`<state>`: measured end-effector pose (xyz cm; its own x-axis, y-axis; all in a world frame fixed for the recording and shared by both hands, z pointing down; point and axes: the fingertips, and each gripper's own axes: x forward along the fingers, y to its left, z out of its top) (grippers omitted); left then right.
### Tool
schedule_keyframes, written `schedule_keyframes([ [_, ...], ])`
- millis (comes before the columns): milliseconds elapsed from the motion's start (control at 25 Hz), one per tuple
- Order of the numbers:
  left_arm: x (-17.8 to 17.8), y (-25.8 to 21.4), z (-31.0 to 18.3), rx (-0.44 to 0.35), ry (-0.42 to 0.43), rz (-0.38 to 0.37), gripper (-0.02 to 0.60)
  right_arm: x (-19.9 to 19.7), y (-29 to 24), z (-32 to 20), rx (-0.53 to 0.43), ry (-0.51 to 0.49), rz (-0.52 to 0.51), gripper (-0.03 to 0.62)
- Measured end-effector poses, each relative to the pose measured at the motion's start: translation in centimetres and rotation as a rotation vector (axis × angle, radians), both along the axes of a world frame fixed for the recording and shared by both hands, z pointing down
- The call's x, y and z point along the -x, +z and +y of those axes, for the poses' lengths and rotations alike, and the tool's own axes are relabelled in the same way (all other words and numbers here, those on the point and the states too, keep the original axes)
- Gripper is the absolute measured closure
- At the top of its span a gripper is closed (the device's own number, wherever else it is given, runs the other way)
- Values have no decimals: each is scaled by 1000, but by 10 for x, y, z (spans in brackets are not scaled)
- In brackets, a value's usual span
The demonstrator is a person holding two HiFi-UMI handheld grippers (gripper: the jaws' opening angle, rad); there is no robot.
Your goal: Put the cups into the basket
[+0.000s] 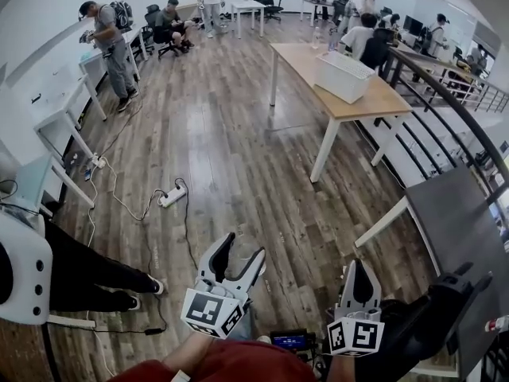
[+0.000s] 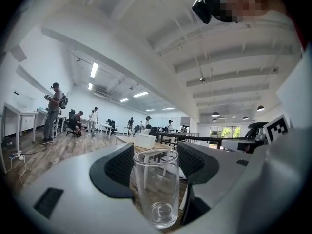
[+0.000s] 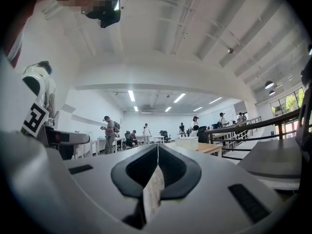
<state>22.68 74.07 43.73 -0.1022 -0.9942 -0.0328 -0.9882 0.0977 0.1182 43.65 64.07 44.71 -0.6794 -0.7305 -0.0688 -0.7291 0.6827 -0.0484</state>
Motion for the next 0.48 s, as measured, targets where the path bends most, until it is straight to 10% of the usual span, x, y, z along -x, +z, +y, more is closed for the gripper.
schedule_keyframes([
  [480,101,-6,-51,-3,-6,10,298,108,-6,-59,-3,-10,36,582],
])
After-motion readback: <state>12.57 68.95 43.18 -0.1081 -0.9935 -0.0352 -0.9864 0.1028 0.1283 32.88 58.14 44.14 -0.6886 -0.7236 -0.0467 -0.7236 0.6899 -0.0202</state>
